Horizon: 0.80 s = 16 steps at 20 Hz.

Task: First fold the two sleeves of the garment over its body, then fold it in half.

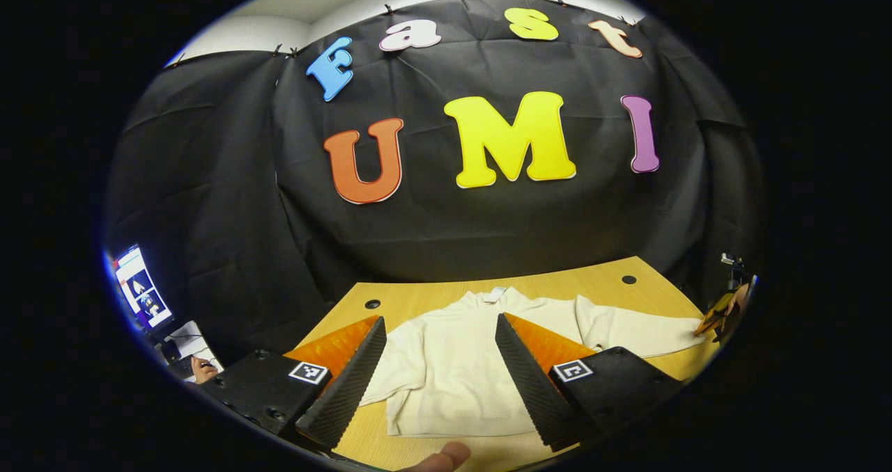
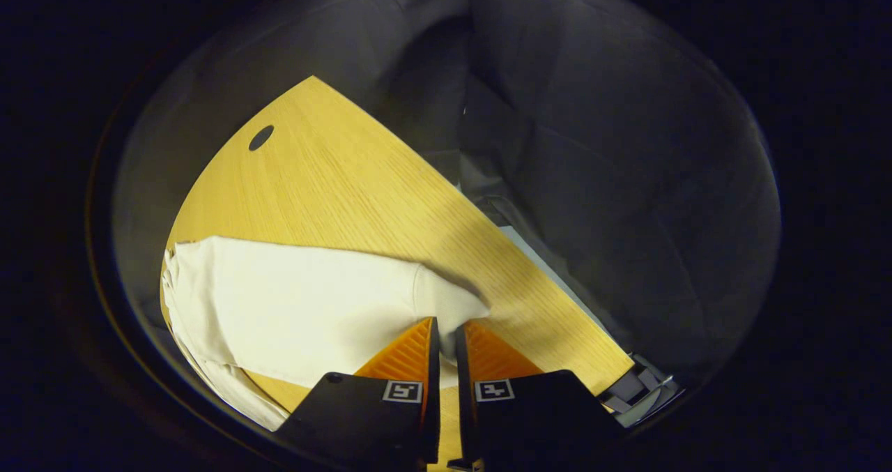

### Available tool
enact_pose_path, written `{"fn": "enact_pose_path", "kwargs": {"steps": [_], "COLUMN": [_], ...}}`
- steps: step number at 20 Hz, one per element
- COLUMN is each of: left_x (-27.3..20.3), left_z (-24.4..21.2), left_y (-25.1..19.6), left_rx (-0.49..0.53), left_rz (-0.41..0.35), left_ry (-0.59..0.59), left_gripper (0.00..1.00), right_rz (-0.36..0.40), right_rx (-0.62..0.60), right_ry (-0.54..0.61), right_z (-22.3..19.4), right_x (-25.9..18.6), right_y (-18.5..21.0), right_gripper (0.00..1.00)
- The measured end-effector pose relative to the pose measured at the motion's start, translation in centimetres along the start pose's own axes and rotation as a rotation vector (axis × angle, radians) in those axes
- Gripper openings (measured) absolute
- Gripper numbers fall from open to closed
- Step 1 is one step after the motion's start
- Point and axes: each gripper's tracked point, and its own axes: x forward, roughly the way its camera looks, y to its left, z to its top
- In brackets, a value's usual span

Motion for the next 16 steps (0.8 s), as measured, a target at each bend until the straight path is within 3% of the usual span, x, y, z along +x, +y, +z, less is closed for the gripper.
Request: {"fn": "enact_pose_path", "kwargs": {"steps": [2,6,11,16], "left_x": [-0.1,0.2,0.7,1.7], "left_z": [0.0,-0.4,-0.6,-1.1], "left_y": [0.3,0.6,1.0,2.0], "left_rx": [0.000,-0.006,0.006,-0.013], "left_rz": [-0.003,-0.024,-0.031,-0.068], "left_ry": [-0.010,-0.002,0.000,-0.005], "left_gripper": [1.00,1.00,1.00,1.00], "right_rz": [0.015,0.029,0.030,0.052], "right_rx": [0.014,-0.019,-0.069,-0.052], "right_ry": [-0.005,-0.008,-0.008,-0.061], "right_z": [0.5,0.5,0.1,1.1], "right_x": [-0.4,-0.1,-0.7,-6.3], "right_y": [0.4,0.3,0.4,2.1], "right_gripper": [0.13,0.01,0.00,0.00]}}
